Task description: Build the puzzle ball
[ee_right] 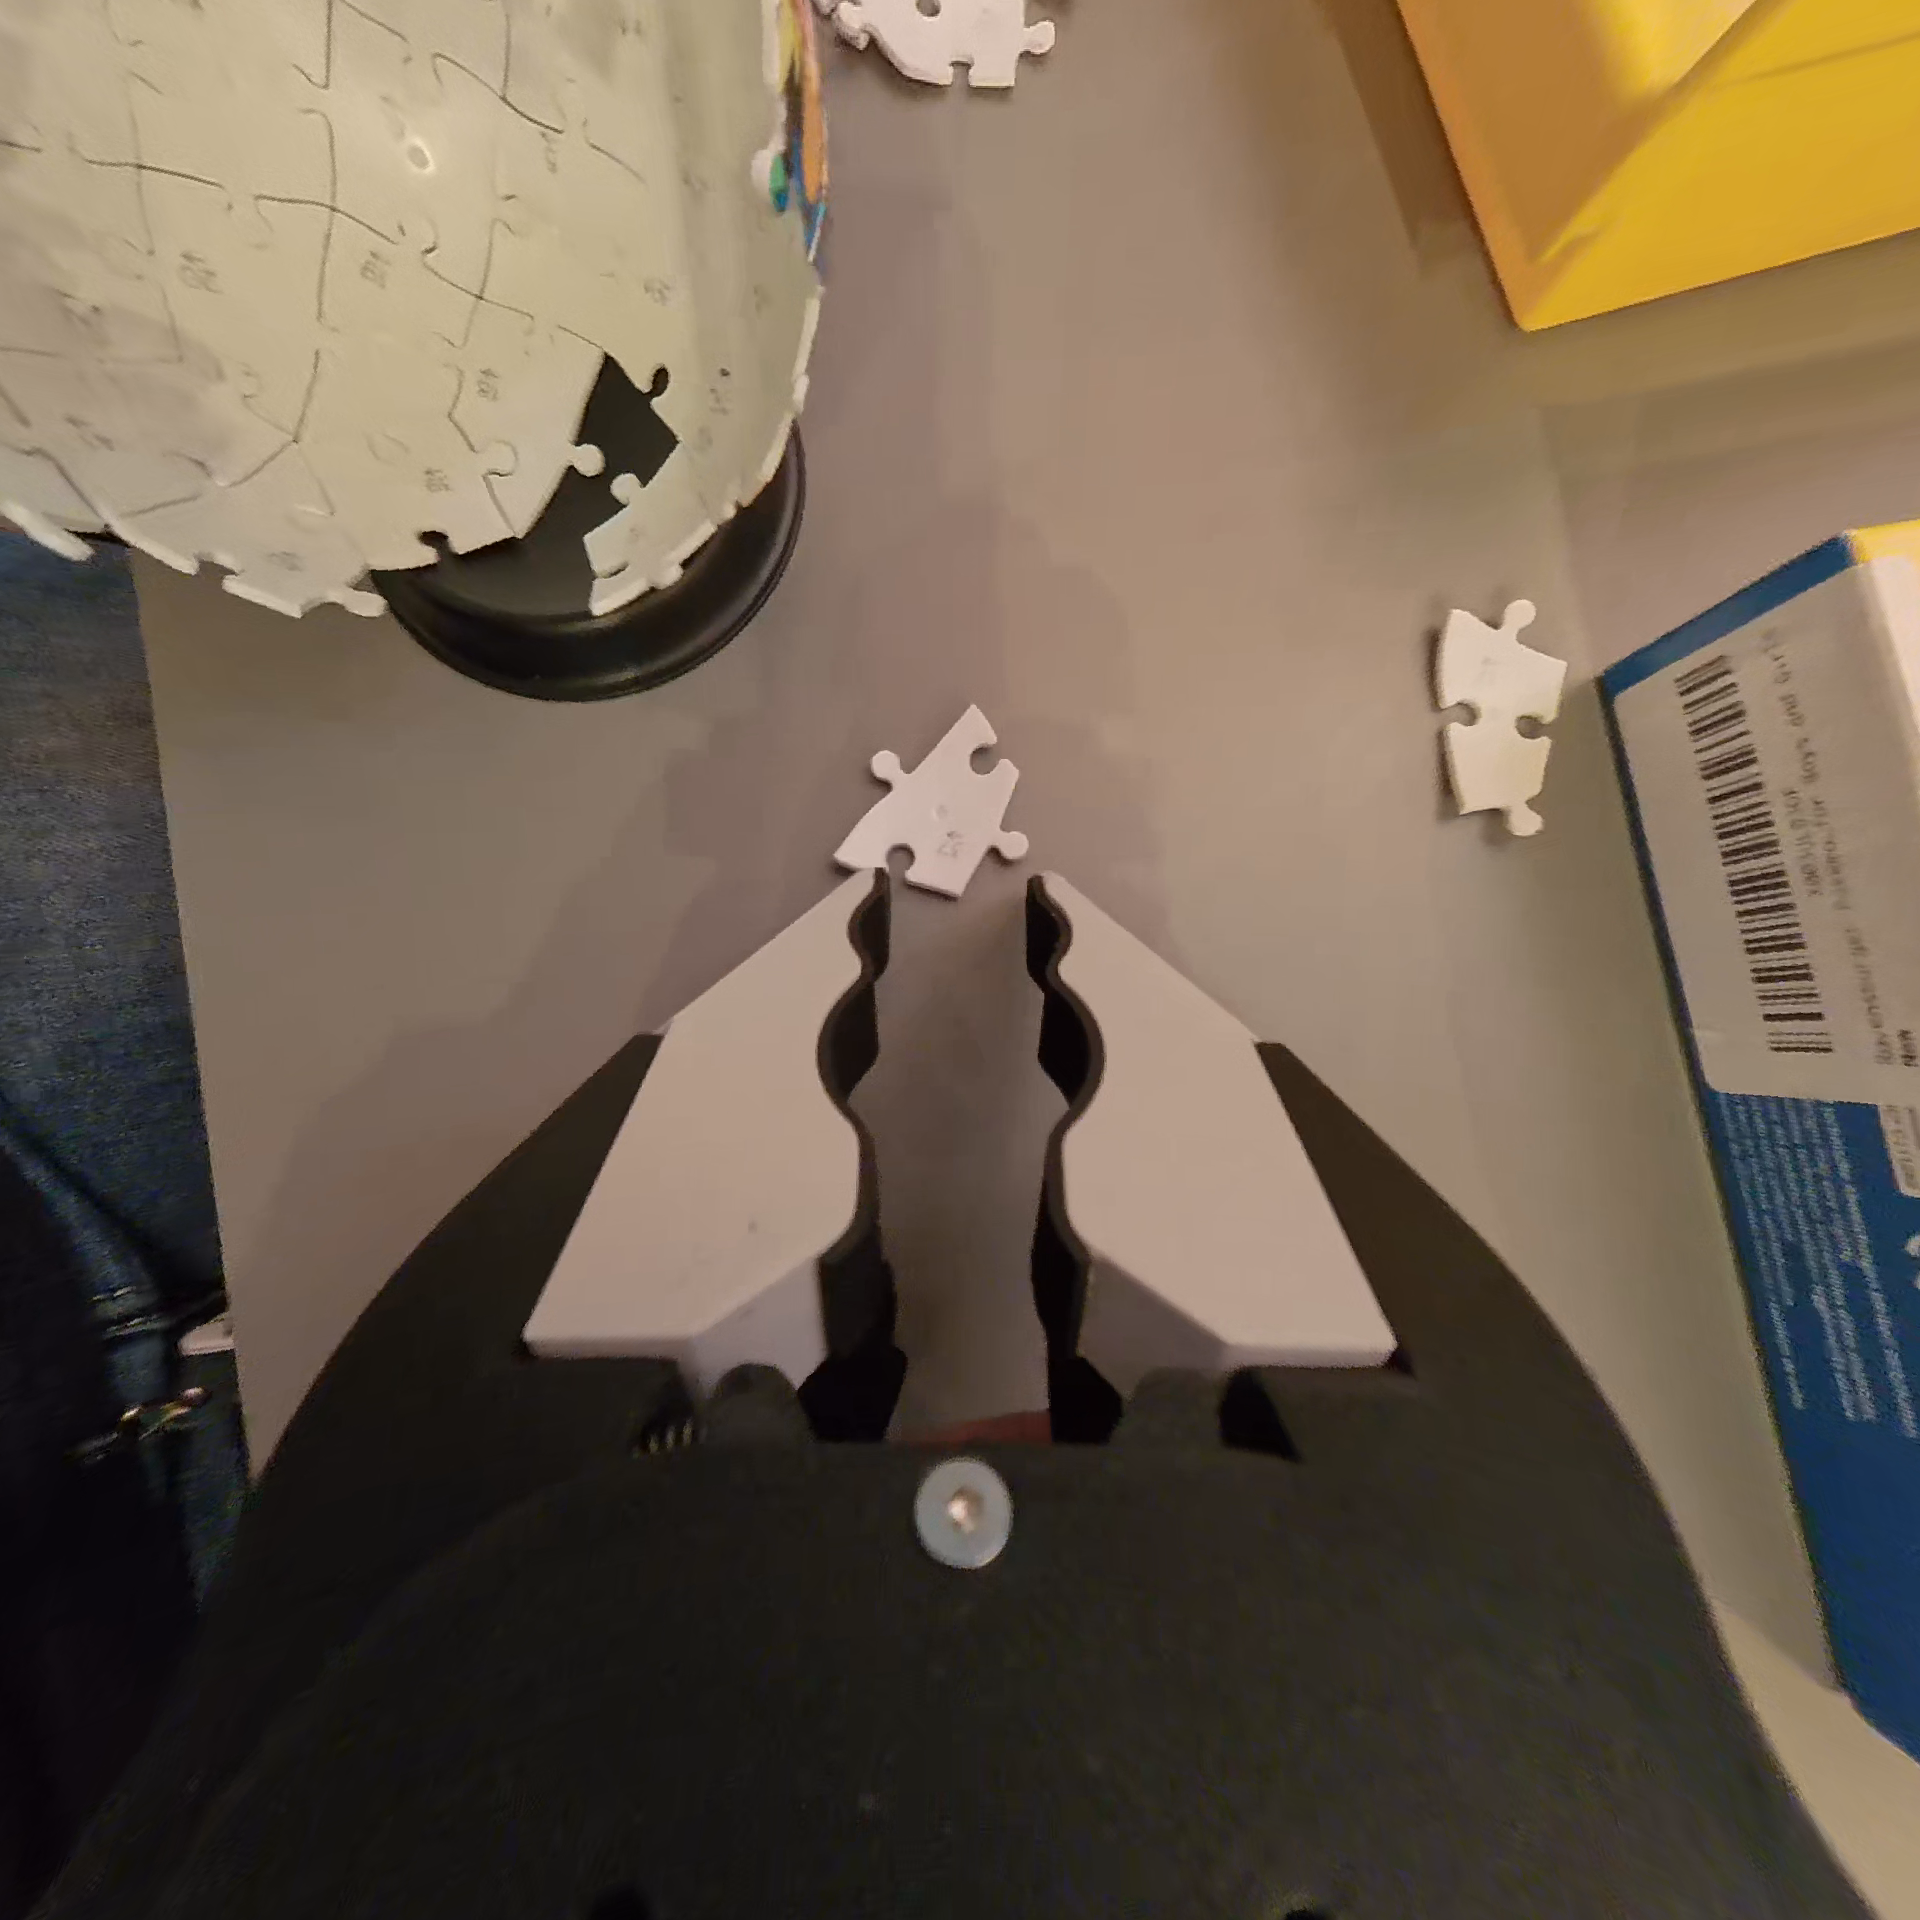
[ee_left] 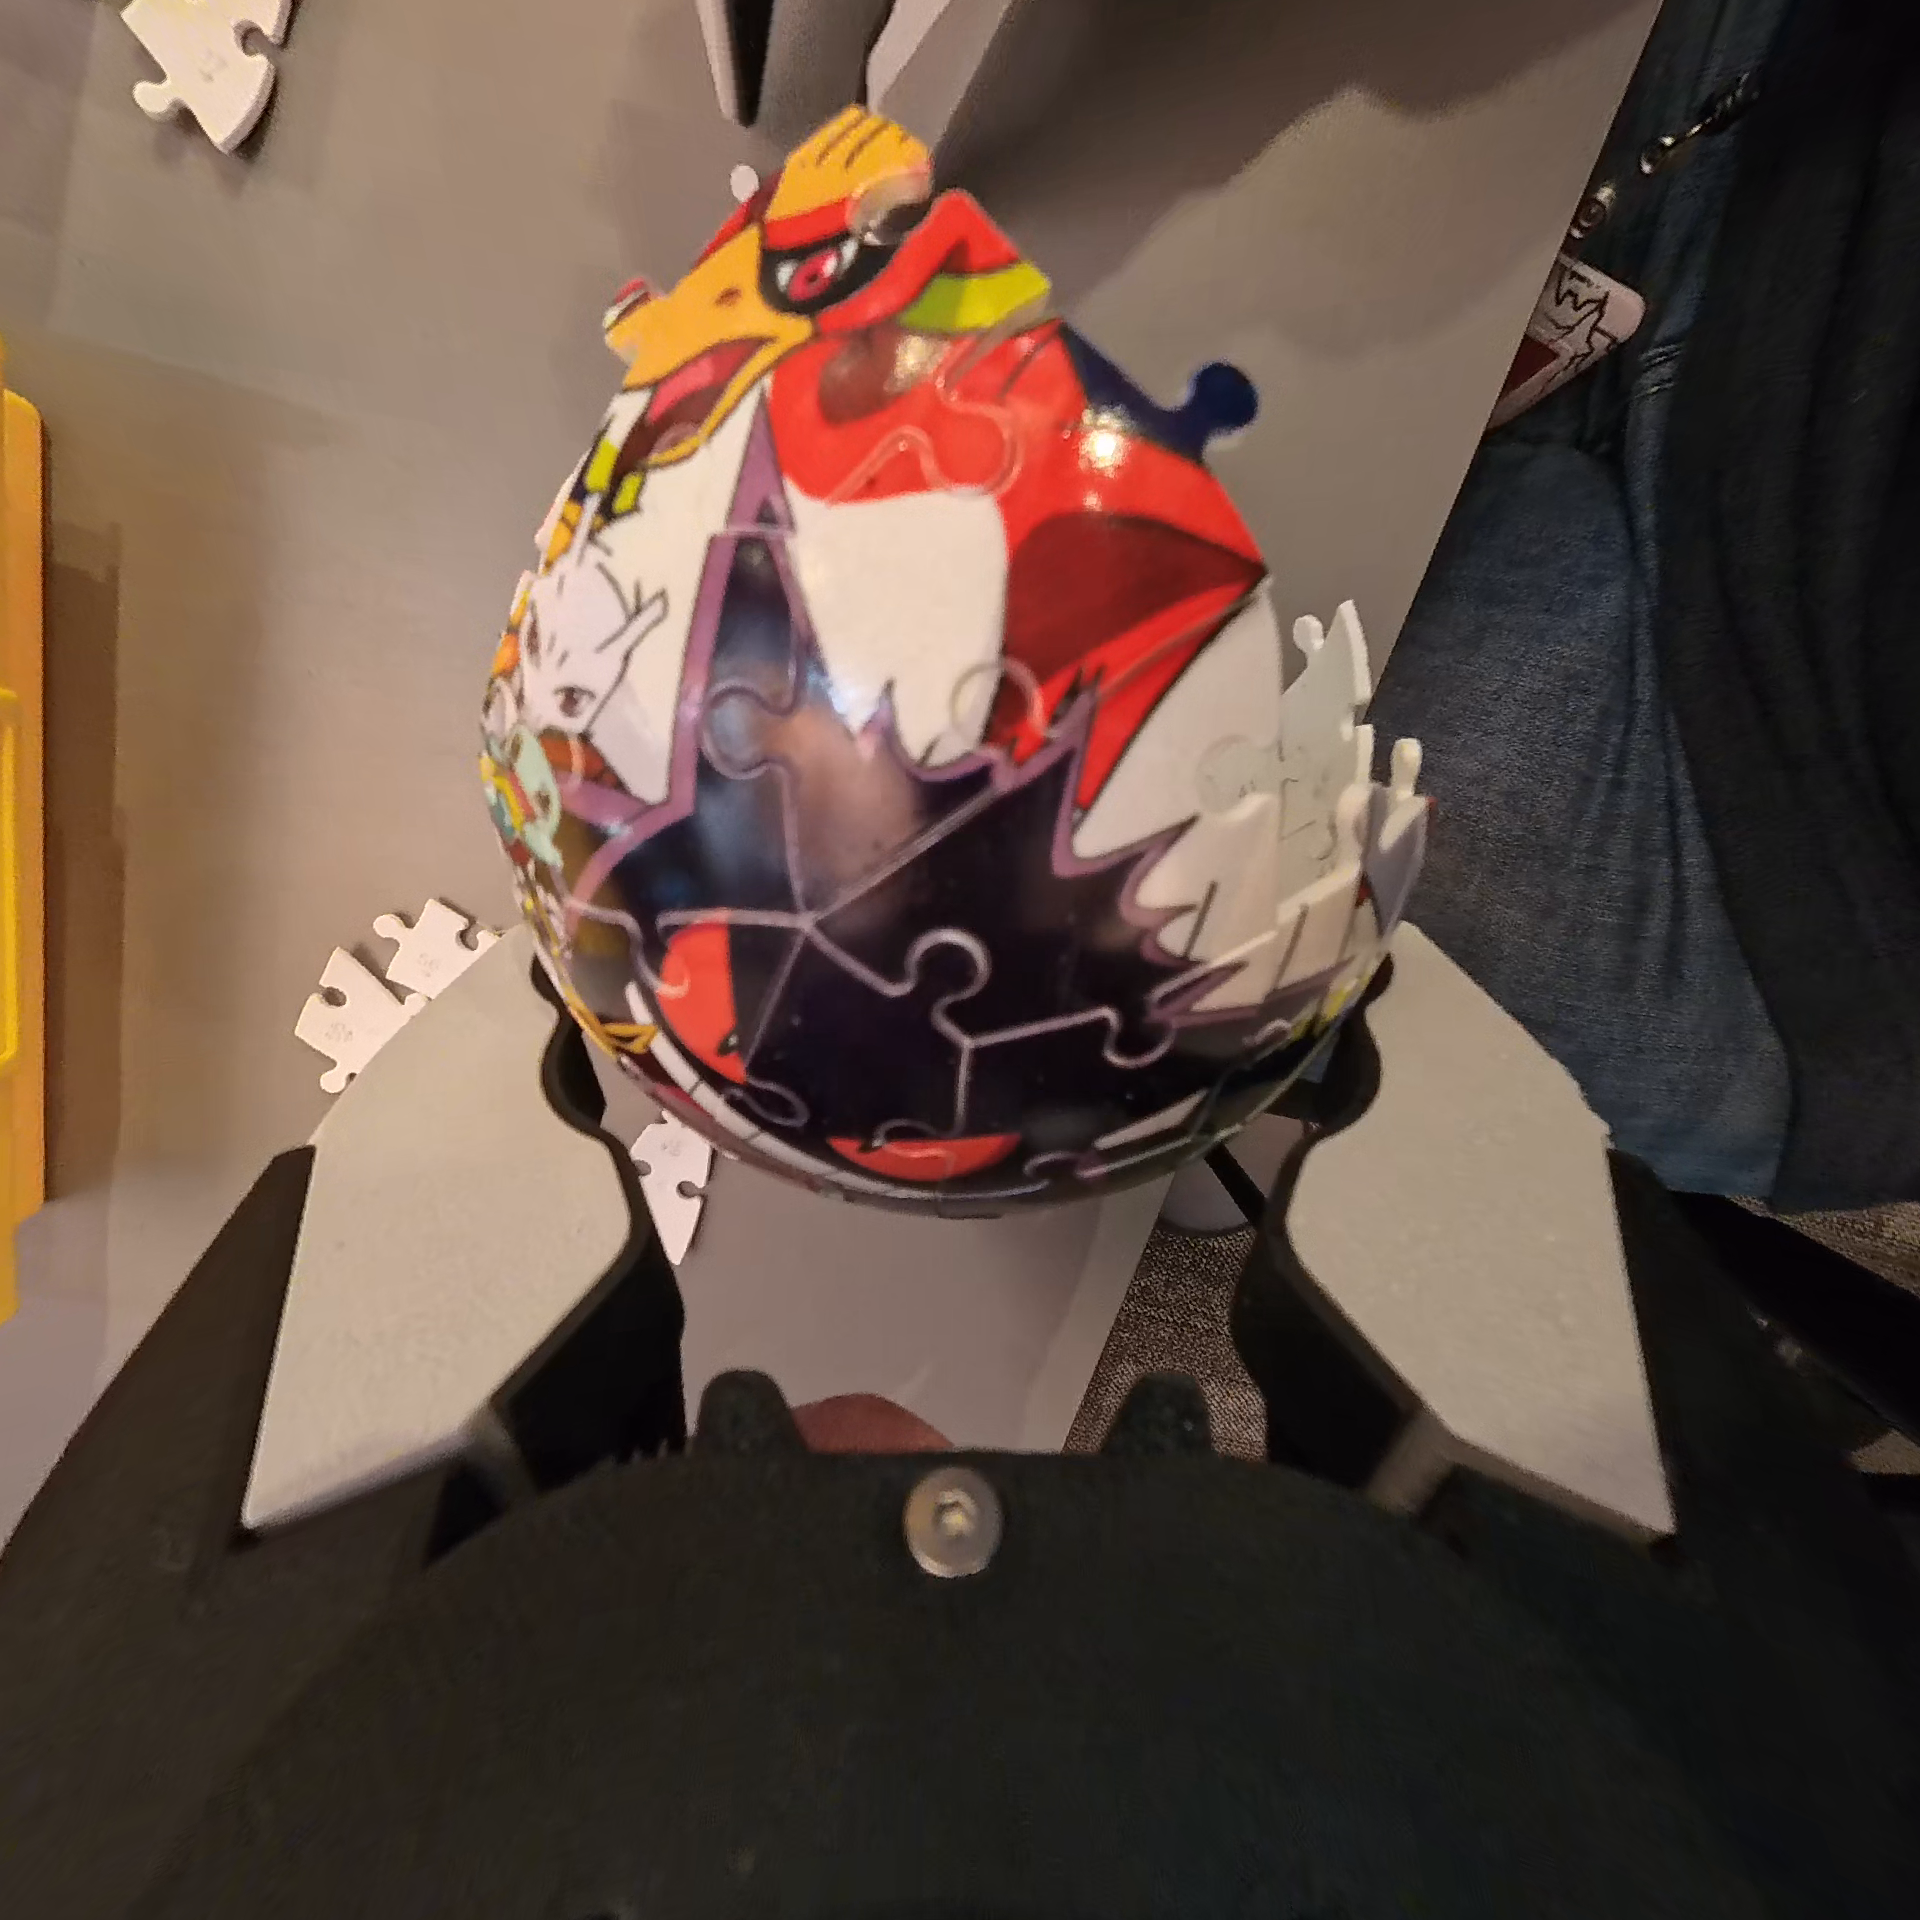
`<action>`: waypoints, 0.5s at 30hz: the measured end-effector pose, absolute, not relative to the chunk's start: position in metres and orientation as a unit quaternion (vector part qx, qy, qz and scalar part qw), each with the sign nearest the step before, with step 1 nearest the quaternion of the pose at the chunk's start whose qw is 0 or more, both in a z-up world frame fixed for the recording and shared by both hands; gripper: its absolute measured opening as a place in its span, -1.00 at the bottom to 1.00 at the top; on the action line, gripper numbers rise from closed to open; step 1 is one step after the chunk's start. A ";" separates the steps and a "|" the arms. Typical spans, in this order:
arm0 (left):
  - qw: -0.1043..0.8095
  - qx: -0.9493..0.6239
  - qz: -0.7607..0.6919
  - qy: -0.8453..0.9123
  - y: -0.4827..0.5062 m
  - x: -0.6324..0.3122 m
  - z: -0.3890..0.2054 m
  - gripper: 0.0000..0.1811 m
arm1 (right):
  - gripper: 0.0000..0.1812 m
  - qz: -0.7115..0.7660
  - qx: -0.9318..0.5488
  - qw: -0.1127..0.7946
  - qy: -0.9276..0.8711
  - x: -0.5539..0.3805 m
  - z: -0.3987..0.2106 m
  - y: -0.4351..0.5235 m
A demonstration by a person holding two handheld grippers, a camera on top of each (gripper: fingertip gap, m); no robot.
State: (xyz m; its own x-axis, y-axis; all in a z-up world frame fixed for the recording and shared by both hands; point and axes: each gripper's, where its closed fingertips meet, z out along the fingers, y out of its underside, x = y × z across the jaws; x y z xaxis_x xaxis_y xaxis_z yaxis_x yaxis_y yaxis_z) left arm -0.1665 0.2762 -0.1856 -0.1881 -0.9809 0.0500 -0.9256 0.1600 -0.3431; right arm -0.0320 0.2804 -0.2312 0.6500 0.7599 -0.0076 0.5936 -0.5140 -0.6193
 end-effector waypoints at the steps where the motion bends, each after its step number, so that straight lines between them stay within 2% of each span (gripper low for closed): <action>1: 0.092 -0.630 -0.150 0.756 0.276 -0.166 -0.186 0.48 | -0.70 0.150 -0.861 0.289 -0.390 -0.034 -0.231 0.279; 6: 0.092 -0.631 -0.150 0.756 0.276 -0.167 -0.186 0.48 | -0.63 0.165 -0.863 0.286 -0.382 -0.044 -0.233 0.281; 9: 0.092 -0.631 -0.151 0.756 0.276 -0.166 -0.186 0.48 | -0.74 0.149 -0.860 0.295 -0.390 -0.045 -0.234 0.284; 15: 0.098 -0.632 -0.153 0.753 0.276 -0.167 -0.185 0.48 | -0.67 0.163 -0.858 0.312 -0.373 -0.030 -0.221 0.287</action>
